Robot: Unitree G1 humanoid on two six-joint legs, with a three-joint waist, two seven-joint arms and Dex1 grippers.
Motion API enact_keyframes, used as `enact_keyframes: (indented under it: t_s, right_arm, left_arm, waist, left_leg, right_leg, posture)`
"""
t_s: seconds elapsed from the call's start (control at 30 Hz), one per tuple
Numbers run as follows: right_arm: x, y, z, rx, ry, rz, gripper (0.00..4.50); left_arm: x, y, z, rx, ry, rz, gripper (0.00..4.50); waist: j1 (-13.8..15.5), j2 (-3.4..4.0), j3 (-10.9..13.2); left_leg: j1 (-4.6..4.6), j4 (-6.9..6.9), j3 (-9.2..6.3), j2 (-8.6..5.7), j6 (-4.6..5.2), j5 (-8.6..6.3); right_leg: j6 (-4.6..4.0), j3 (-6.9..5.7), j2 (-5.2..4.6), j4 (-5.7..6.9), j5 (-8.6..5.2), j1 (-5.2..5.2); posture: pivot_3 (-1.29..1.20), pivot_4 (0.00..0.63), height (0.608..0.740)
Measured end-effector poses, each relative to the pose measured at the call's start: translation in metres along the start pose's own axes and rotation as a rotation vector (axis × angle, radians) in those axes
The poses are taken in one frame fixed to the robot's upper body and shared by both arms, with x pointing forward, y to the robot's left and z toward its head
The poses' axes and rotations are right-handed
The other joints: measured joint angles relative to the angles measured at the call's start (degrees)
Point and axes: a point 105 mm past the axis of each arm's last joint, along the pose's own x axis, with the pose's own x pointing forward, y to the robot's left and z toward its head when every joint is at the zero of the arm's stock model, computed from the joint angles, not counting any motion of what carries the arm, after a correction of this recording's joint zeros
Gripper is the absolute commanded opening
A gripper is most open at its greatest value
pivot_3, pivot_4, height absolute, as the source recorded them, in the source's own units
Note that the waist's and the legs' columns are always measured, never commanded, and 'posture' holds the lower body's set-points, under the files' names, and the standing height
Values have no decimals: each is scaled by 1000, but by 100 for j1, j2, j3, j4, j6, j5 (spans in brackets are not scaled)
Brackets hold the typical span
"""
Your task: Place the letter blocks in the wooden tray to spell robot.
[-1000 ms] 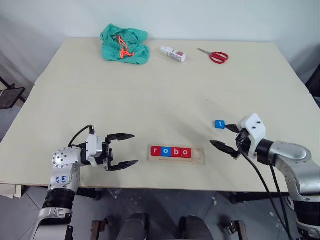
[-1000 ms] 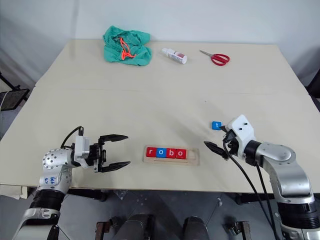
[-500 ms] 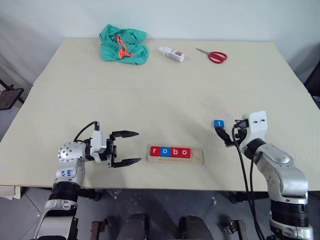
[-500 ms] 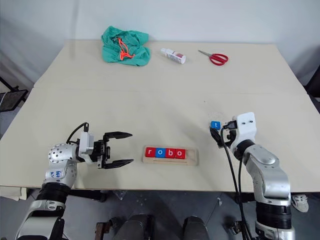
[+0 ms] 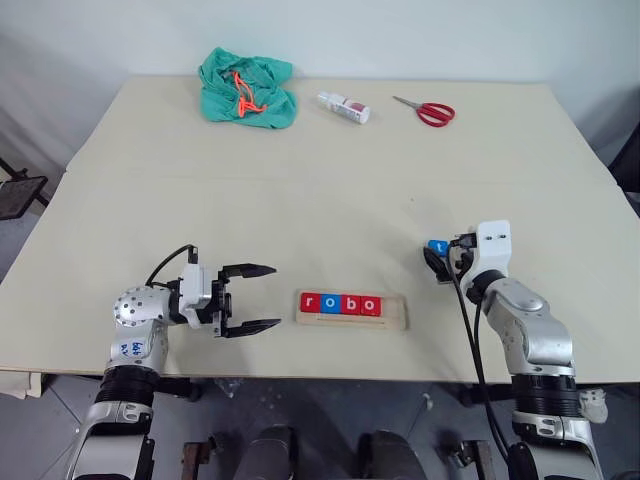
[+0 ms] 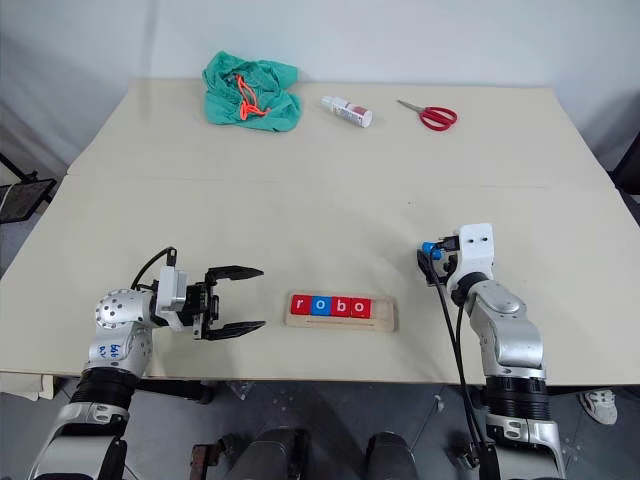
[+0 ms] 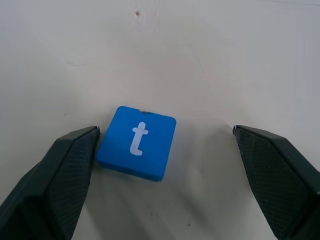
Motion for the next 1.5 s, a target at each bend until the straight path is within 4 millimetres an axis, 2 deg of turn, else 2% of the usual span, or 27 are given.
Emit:
enact_keyframes:
  t_s: [0.2,0.23,0.47,0.5,0.53,0.67,0.8,0.9,1.2,1.3,1.5]
  right_arm:
    - [0,9,0,-19,-7,25,1580]
    - [-1,9,1,-20,-8,25,1464]
    - [-21,16,9,-25,-43,47,1465]
    - [-31,16,10,-31,-48,52,1465]
    - [-49,19,6,-34,-32,68,1465]
    - [-90,27,-16,-5,66,88,1465]
    - [-111,33,-23,31,112,67,1465]
    - [-116,38,-26,55,125,63,1465]
    - [-121,51,-23,91,108,114,4359]
    - [-125,53,-21,68,123,192,4435]
    - [-134,45,-16,-118,171,384,4435]
  left_arm:
    - [-1,0,-1,-3,2,10,4500]
    - [-1,0,-1,-2,2,12,4500]
    - [-1,0,0,3,2,10,4500]
    - [1,0,1,7,-1,2,4500]
    - [-1,-2,1,6,6,-5,4500]
    - [-4,-3,1,5,17,-30,4500]
    - [-3,0,4,19,16,-45,4500]
    - [-3,0,4,19,16,-51,4500]
    - [-3,3,4,15,15,-53,4500]
    - [-3,3,3,10,16,-51,4500]
    - [-4,4,3,8,16,-47,4500]
  waist:
    - [10,0,0]
    - [11,0,0]
    - [13,0,0]
    - [25,1,0]
    - [46,2,-1]
    - [60,2,-1]
    - [26,2,-2]
    - [22,4,-3]
    - [33,4,-2]
    - [34,4,-2]
    - [39,2,-2]
  left_leg:
    - [0,2,-1,-1,0,0]
    - [-1,2,-1,-1,0,0]
    - [-1,1,-1,-1,0,0]
    - [-2,-1,2,-1,0,0]
    - [-1,-3,-11,0,-1,-1]
    - [-3,-9,-8,-4,-1,-1]
    - [5,0,4,1,-4,3]
    - [10,-2,5,2,-5,3]
    - [9,-4,1,-2,-5,3]
    - [9,-3,2,-2,-5,3]
    - [8,-2,7,-3,-2,3]
  right_leg:
    - [0,1,-1,0,0,1]
    - [0,1,-1,0,0,1]
    - [0,1,-1,-1,0,0]
    - [0,4,-1,-3,0,-1]
    - [0,-1,2,5,0,0]
    - [0,1,0,-2,0,1]
    - [0,9,2,-3,0,5]
    - [0,12,3,0,0,6]
    - [0,13,2,-2,0,6]
    - [0,12,2,-3,0,7]
    - [0,11,1,-9,0,11]
  posture:
    - [0,150,740]
    - [0,150,740]
    - [0,150,740]
    - [0,150,740]
    - [0,150,740]
    - [0,150,740]
    - [0,150,740]
    - [0,150,740]
    - [0,150,740]
    - [0,150,740]
    - [0,150,740]
